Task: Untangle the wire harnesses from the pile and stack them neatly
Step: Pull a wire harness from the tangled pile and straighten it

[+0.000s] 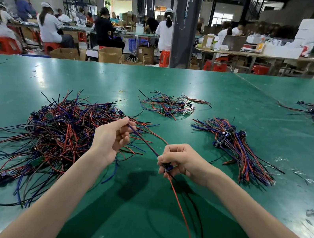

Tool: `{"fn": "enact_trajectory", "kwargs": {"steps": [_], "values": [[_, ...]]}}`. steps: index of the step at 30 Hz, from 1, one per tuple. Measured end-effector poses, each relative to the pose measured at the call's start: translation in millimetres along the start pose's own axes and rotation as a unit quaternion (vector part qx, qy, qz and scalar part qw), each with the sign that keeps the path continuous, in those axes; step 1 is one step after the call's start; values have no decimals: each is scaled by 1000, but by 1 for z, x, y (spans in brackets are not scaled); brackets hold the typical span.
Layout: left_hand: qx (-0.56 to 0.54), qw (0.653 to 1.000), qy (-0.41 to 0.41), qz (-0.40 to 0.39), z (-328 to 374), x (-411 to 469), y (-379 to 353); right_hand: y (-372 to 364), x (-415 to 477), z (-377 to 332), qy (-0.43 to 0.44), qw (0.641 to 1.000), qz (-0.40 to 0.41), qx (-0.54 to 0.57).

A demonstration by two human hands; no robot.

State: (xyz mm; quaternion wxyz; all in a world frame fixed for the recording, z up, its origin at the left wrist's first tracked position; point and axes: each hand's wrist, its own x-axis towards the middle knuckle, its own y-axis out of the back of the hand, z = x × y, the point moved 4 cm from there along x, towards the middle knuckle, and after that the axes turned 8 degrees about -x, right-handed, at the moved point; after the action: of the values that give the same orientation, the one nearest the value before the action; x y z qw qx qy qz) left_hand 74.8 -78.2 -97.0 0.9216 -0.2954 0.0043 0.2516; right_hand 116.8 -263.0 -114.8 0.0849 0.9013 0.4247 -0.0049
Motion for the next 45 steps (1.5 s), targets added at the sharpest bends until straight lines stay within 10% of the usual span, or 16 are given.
{"fn": "enact_trajectory", "kwargs": {"steps": [7,13,19,22,24,28,33,37,45], "values": [[-138,973,175,-69,-7,-5,-5,-2,-1,-3,1,1000,-17,-1],[86,990,-116,10,3,4,6,1,0,0,-10,1000,3,-9],[443,769,-460,17,12,-8,1,-2,-3,1,-26,999,-14,-15],[197,946,-257,23,9,-2,6,-1,-3,-1,-23,1000,-7,-12],[56,993,-104,21,3,1,6,-1,-2,-4,-14,1000,-5,-6],[-38,999,25,5,-1,1,3,-1,-1,-5,-8,1000,-12,-3],[43,992,-114,23,-3,-5,2,1,-2,0,-12,1000,-2,-1],[12,1000,-25,12,-18,-8,-7,4,0,0,10,999,46,23],[161,973,24,-163,-51,-22,-26,7,2,-2,52,990,107,78]]}}
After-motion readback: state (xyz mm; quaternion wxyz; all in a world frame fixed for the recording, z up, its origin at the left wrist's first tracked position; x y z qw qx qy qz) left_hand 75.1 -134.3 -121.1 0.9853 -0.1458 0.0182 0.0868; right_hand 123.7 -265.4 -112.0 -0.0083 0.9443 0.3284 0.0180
